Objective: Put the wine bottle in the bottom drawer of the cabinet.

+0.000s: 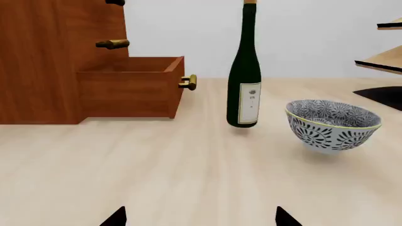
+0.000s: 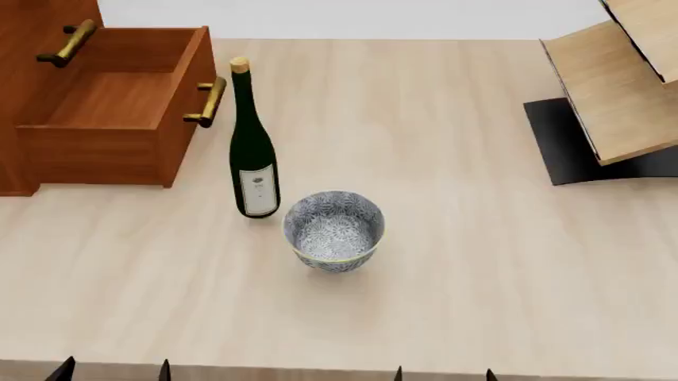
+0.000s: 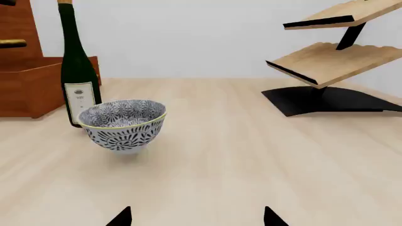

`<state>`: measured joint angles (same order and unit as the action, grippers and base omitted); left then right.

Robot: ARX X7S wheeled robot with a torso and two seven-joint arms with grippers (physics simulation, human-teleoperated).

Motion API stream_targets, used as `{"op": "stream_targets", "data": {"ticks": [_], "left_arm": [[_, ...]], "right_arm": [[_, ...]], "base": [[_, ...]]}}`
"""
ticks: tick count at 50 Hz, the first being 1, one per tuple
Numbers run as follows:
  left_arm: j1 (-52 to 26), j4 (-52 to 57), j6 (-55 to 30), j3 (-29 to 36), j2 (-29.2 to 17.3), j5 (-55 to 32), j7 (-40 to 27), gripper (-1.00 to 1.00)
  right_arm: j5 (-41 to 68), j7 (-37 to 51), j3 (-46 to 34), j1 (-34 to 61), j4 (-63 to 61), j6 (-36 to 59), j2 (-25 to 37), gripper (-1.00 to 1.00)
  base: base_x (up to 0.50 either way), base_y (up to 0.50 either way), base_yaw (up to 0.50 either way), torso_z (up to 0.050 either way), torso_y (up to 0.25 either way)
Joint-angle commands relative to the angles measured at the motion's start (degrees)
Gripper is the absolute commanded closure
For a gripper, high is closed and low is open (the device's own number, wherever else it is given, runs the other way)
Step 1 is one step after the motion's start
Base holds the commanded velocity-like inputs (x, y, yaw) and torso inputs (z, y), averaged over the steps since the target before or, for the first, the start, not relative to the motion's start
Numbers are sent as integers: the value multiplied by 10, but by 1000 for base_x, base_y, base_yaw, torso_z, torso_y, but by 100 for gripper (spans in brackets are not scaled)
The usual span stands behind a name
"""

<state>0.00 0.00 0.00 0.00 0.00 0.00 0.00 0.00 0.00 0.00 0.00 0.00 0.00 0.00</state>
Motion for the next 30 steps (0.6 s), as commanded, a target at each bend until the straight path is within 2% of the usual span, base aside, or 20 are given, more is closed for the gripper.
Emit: {"op": "stream_targets", "data": {"ticks": [1, 16, 30], "left_arm": [[0, 0, 0, 6, -6, -6, -6, -100], [-3, -3, -4, 36, -30, -27, -34, -100], [-9, -12, -5, 53, -41, -30, -54, -100]], "right_arm": [[5, 7, -7, 0, 0, 0, 5, -100], [14, 34, -40, 0, 9, -14, 30, -100], [19, 53, -54, 1, 10, -17, 41, -100]], "base": [[0, 0, 0, 0, 0], [0, 0, 0, 0, 0], [0, 0, 0, 50, 0]]}}
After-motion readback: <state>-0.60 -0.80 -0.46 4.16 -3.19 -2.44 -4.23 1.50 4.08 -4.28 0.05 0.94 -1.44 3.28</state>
